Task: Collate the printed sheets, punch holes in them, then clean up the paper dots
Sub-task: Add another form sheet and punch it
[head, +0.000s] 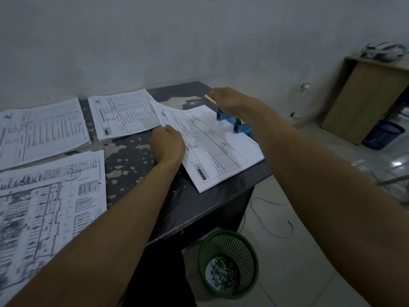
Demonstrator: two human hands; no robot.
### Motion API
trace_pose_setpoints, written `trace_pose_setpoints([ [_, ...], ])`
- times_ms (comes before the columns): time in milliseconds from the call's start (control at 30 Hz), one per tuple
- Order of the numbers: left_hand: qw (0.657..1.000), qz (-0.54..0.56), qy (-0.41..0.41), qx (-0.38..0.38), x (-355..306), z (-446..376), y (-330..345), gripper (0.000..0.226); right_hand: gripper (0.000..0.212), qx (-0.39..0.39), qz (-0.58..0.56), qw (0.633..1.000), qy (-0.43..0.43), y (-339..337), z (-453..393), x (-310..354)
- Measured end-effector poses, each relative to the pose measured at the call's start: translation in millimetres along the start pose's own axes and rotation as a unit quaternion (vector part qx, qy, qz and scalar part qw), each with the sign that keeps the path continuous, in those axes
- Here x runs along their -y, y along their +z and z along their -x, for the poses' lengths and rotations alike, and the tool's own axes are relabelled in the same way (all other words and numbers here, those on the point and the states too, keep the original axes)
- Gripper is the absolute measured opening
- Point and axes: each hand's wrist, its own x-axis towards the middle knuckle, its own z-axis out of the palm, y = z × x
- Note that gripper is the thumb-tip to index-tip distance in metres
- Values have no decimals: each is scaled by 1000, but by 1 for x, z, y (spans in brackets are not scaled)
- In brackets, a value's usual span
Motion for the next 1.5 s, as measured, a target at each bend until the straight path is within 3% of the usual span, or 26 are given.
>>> trace_pose_setpoints([
  [267,1000,-16,-2,8,0,-4,3,40,35,-11,62,998,-10,-1,2,-2],
  [667,1000,7,6,1,3,-3,3,44,43,-30,8,1000,-7,11,3,-3],
  [900,1000,23,-5,11,4,-4,2,41,29,-38,87,994,-52,21,4,-6],
  [1500,1000,27,4,6,4,-4,1,43,34,-78,160,982,-60,51,1,-12],
])
